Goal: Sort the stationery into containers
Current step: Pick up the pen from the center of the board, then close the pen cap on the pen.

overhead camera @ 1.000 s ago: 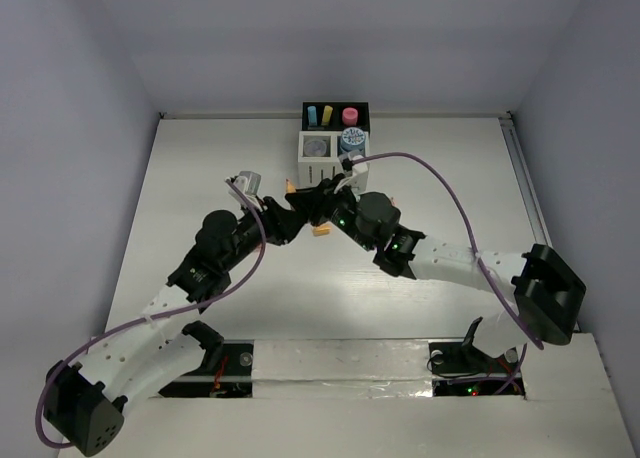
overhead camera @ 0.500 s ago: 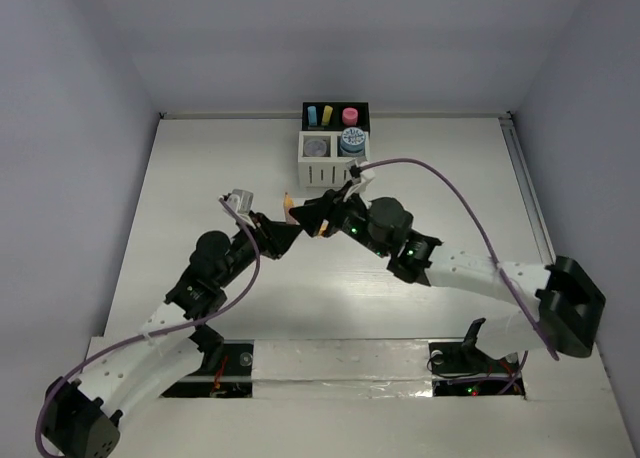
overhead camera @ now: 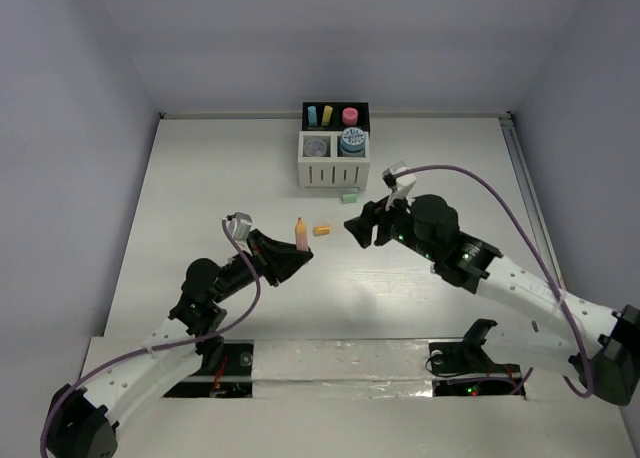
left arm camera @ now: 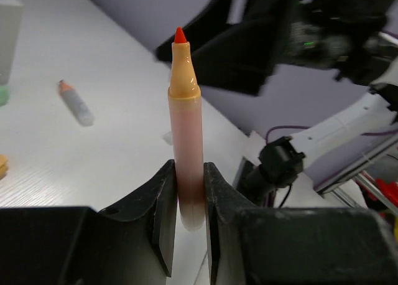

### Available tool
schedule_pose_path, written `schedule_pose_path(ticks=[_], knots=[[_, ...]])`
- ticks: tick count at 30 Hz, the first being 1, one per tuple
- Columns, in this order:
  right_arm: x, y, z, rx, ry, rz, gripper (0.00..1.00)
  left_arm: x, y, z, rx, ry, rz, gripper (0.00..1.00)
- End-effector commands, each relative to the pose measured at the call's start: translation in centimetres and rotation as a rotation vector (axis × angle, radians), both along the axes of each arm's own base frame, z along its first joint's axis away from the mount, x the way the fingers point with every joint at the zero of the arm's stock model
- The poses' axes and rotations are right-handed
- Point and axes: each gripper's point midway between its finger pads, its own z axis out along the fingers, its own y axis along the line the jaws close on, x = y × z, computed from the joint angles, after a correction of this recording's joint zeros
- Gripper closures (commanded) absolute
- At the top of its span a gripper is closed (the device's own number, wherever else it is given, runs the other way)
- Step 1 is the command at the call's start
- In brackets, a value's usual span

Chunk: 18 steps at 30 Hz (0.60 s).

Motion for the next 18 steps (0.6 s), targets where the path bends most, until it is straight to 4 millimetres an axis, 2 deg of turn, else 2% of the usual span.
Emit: schedule_pose_path(ticks=[1,2,4,5,7,8,9,10,12,13,14,15,16,18], knots=[[-0.1,-0.1,-4.3,-0.226,0.046,0.13,0.34,-3.5,0.1,6.4,-0.15,-0.185,-0.128,1.0],[0.4,0.6,-5.2,-0.25,0.05,0.146,0.33,-3.7,0.2,6.9,-0.153,-0.186,-0.129,1.0],[1.4,1.1,-5.5,-0.292,0.008,0.171,0.32,-4.4,1.0,9.2,-0.184,-0.232,-0.114,1.0],[1.7,1.9,-6.8,-0.33,0.002,0.221,0.32,-4.4,1.1,9.3,-0.173,-0.218,-0.108,1.0],[2.4,3.1,-7.1,-0.365,-0.027,0.276,0.34,-5.4,1.7,11.1,-0.186,-0.264,-0.113,1.0],[2.8,3.5,-7.7,-0.391,-0.029,0.29,0.34,-5.6,1.8,11.1,-0.176,-0.257,-0.115,1.0],[3.4,3.9,-9.8,-0.456,-0.009,0.313,0.34,-6.0,2.0,11.9,-0.181,-0.273,-0.117,1.0],[4.4,4.5,-9.0,-0.471,-0.029,0.318,0.34,-6.4,2.3,12.4,-0.19,-0.286,-0.117,1.0],[5.6,4.5,-10.6,-0.566,-0.027,0.319,0.33,-6.7,2.6,12.8,-0.191,-0.288,-0.113,1.0],[6.3,4.7,-12.7,-0.62,0.009,0.327,0.33,-6.9,2.8,13.1,-0.193,-0.294,-0.109,1.0],[7.4,4.8,-12.4,-0.66,0.009,0.307,0.33,-6.9,2.8,12.9,-0.183,-0.288,-0.107,1.0],[8.0,4.7,-13.0,-0.708,0.011,0.314,0.32,-7.0,2.9,13.2,-0.183,-0.294,-0.105,1.0],[8.5,4.8,-15.1,-0.761,0.05,0.32,0.32,-7.0,3.0,13.3,-0.18,-0.296,-0.103,1.0],[9.5,4.9,-15.6,-0.818,0.049,0.325,0.32,-7.1,3.1,13.5,-0.163,-0.307,-0.096,1.0]])
